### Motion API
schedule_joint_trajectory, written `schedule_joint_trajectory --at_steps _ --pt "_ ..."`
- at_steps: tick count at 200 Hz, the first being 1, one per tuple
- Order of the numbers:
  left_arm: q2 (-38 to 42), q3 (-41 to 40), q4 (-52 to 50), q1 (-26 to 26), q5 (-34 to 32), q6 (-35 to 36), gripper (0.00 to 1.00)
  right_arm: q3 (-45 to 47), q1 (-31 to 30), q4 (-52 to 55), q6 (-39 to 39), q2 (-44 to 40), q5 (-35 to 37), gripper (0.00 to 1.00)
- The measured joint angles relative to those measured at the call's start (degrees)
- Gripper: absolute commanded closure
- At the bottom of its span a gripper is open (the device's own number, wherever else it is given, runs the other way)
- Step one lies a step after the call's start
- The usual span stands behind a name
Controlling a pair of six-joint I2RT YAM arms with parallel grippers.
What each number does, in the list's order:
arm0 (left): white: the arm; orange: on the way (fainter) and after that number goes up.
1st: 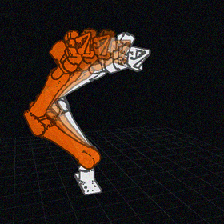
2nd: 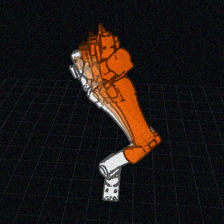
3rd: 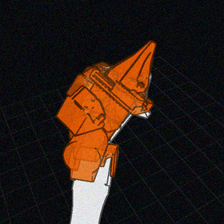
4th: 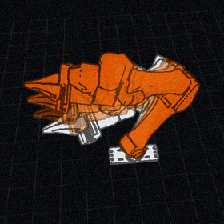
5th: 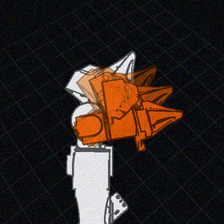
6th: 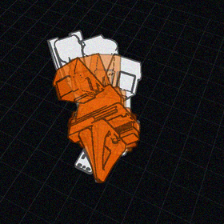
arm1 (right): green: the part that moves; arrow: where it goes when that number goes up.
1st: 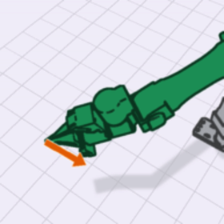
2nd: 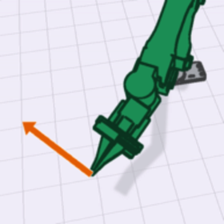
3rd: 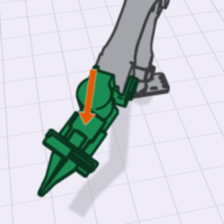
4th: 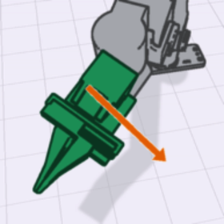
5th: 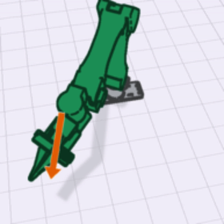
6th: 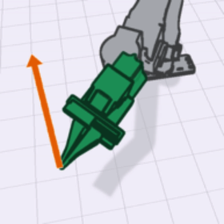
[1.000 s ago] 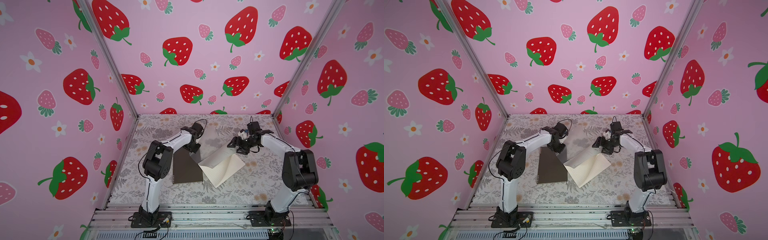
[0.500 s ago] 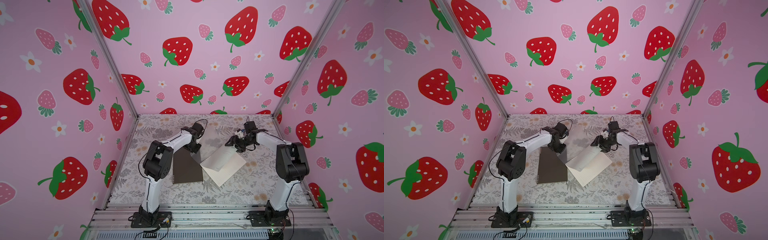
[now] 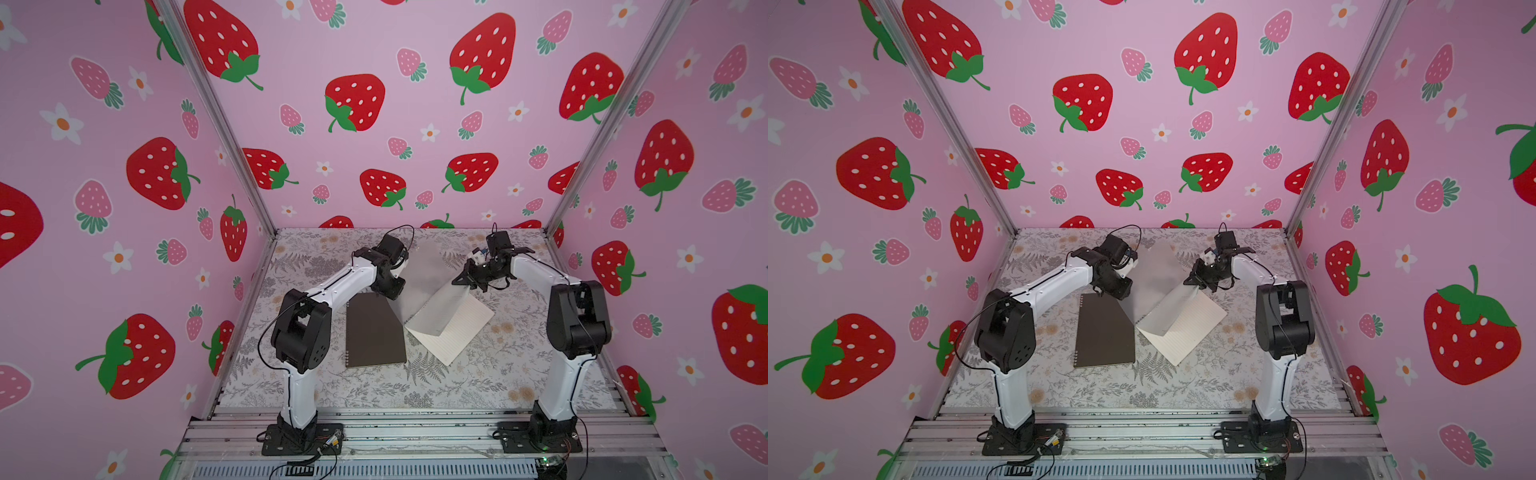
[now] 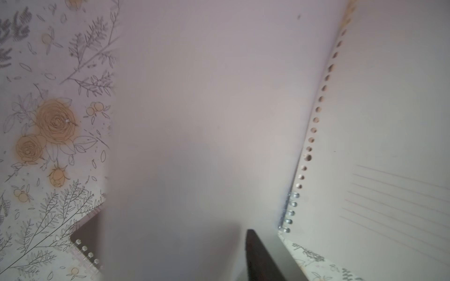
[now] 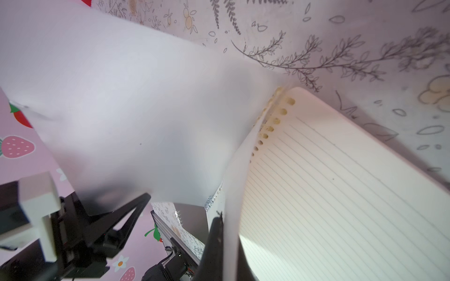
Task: Tear off pages from different notebooks
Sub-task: Open the notebook at the center of the board.
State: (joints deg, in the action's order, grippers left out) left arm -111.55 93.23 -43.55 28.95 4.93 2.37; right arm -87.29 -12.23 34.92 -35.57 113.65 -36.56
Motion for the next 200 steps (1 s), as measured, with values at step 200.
schedule_joint_trajectory --at_steps 200 --pt "10.67 -0.09 1.95 11.61 6.05 1.92 0.00 -28.98 -2.49 19.85 -2.84 14.47 7.23 1.00"
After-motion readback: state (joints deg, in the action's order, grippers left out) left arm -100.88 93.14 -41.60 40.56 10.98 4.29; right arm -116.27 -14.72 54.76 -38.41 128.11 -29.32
